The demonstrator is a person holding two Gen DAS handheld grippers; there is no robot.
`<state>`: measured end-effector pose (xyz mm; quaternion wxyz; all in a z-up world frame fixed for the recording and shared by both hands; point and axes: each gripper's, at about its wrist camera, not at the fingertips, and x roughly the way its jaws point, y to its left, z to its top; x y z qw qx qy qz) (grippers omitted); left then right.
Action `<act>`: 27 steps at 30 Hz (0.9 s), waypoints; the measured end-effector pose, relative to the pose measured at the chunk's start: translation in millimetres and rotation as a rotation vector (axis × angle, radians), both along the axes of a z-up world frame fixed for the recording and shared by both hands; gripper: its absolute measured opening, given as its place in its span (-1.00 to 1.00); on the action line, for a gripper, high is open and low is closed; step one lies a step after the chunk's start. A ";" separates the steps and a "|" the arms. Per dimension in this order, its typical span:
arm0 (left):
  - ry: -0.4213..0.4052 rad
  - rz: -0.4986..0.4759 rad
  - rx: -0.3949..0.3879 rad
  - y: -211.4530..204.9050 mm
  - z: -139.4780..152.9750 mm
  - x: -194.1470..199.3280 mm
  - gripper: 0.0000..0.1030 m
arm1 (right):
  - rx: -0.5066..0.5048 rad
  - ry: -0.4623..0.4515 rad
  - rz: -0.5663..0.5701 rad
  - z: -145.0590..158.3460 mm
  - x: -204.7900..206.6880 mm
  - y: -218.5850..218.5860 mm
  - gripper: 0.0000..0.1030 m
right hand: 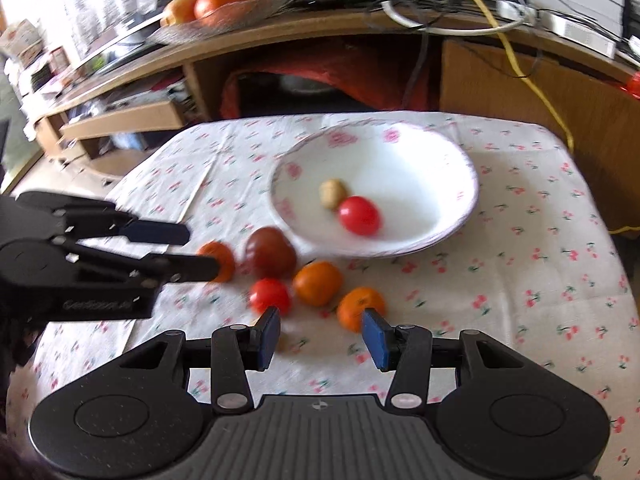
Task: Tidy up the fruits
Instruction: 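Withdraw both tools from the bowl back toward the remaining fruit, then grasp a tangerine with the left tool while the right tool grasps another kiwi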
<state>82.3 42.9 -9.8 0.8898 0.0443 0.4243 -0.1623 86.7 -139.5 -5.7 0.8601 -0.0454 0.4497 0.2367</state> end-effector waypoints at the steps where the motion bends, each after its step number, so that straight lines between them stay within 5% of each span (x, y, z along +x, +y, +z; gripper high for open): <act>1: 0.000 0.001 0.005 0.5 -0.7 0.3 0.00 | -0.001 0.003 0.012 -0.6 -2.1 2.9 -0.18; 27: 0.014 -0.026 0.062 -8.0 -26.3 16.6 0.08 | -0.034 0.051 0.077 -24.9 -0.8 29.4 -0.19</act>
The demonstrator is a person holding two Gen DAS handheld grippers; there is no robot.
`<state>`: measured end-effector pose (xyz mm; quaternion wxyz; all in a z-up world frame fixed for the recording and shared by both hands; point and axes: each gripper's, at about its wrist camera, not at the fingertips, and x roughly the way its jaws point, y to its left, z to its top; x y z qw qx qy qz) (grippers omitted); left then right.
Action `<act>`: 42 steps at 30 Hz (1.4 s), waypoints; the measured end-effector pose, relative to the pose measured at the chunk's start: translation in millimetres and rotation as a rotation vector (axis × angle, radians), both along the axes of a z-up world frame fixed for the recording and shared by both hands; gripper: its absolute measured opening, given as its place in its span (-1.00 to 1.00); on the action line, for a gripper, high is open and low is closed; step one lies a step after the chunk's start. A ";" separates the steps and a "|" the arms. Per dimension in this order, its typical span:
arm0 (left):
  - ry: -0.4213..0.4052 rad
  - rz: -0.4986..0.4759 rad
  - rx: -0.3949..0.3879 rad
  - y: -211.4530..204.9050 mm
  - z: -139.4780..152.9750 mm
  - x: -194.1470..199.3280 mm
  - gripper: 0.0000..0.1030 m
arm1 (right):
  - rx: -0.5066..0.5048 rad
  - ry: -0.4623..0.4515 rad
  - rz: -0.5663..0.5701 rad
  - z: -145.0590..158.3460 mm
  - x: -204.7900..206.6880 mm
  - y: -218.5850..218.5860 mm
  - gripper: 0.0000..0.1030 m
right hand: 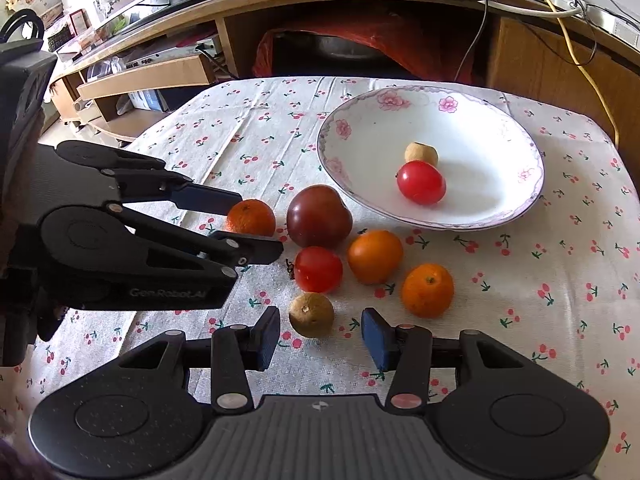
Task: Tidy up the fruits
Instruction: 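Grasp a tangerine with the left tool while the right tool grasps another kiwi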
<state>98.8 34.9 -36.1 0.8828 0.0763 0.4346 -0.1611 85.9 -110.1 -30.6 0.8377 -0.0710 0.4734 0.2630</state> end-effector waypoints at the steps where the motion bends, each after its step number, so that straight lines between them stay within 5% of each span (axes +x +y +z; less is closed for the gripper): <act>1: 0.000 -0.001 0.001 -0.2 -0.2 0.2 0.08 | 0.001 0.000 0.000 -0.1 0.2 0.4 -0.19; 17: 0.007 0.005 0.011 -4.6 -3.5 1.8 0.06 | -0.001 0.001 0.001 -0.3 1.9 4.1 -0.19; 28: 0.005 0.020 0.021 -4.5 -1.9 2.2 -0.18 | 0.000 0.000 0.000 0.5 4.9 4.3 -0.62; 42: 0.020 0.014 0.035 -2.8 0.6 -4.2 -0.19 | -0.009 0.001 -0.013 2.8 2.1 2.5 -0.62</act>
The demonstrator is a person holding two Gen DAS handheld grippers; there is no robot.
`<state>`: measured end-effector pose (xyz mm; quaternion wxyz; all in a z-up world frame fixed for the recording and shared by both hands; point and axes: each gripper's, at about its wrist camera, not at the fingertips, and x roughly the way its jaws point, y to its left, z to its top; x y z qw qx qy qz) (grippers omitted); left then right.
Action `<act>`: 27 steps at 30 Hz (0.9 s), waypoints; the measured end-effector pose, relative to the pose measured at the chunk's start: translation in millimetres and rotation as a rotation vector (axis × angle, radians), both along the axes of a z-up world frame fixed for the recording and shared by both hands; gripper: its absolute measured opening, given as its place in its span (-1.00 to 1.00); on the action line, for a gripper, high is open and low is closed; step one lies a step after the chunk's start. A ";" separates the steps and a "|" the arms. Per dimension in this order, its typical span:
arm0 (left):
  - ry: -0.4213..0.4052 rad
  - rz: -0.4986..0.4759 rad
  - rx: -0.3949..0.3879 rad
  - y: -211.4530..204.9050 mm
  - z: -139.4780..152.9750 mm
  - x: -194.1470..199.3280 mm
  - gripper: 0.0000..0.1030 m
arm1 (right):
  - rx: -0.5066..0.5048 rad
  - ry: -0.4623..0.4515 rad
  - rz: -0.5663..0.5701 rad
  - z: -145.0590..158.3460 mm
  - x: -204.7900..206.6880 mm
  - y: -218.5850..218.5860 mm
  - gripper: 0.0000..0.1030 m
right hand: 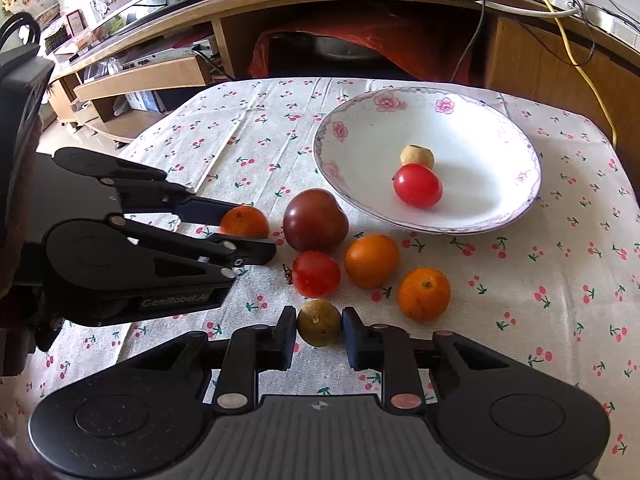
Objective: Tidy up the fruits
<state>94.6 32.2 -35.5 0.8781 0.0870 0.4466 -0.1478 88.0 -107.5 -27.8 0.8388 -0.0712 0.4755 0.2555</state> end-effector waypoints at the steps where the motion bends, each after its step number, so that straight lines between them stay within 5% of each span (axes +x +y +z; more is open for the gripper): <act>1: 0.002 -0.001 0.000 0.4 0.6 -1.1 -0.19 | 0.000 0.002 -0.002 0.3 0.0 -0.9 -0.62; 27: -0.015 -0.030 0.056 -8.3 -0.4 -12.6 -0.19 | -0.019 0.004 -0.006 -1.3 -0.6 -3.2 -0.57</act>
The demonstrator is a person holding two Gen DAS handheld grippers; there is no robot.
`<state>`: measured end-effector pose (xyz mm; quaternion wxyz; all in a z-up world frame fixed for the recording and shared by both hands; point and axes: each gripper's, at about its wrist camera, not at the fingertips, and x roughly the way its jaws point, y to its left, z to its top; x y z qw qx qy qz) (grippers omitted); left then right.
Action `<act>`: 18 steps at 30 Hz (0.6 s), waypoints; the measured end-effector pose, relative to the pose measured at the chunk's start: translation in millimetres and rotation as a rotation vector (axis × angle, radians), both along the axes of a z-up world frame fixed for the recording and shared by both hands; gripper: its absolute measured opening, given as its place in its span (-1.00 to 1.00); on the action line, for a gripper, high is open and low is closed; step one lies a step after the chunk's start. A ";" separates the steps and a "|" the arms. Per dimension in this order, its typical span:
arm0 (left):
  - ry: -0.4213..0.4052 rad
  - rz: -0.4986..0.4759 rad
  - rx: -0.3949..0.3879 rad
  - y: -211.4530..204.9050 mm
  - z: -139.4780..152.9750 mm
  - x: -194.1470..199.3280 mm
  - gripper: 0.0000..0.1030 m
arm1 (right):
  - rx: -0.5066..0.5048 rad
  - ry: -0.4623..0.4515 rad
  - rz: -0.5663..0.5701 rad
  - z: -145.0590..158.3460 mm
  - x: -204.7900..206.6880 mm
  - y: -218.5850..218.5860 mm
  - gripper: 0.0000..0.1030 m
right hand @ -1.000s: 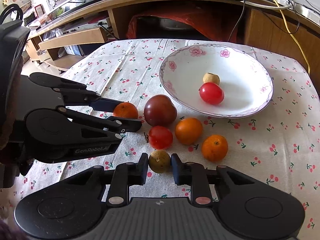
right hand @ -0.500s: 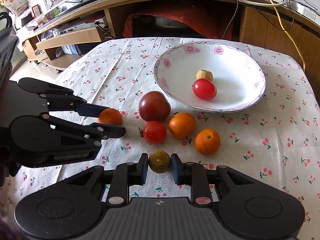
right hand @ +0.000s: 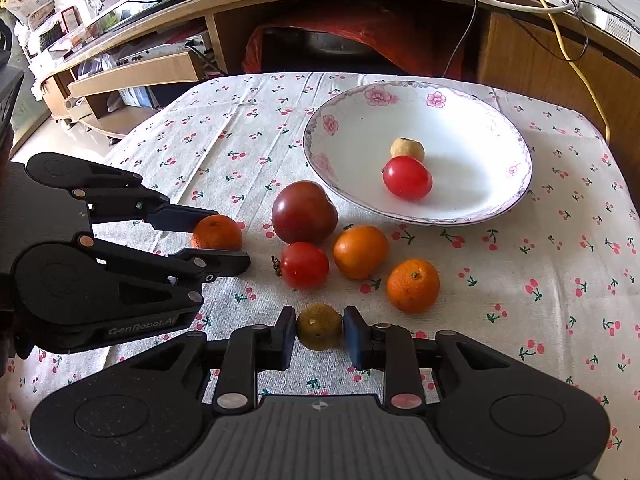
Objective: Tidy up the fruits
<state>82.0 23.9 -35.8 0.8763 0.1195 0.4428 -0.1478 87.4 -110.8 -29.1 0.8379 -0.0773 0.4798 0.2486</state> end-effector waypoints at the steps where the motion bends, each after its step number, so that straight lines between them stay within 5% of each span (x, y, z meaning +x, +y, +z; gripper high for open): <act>1: -0.001 -0.001 0.004 -0.9 0.0 -0.2 -0.19 | 0.000 0.000 0.001 0.0 -0.1 -0.3 -0.57; 18: 0.011 -0.005 0.030 -5.4 2.7 -3.0 -0.20 | -0.004 -0.009 0.005 4.8 -3.4 -0.8 -0.60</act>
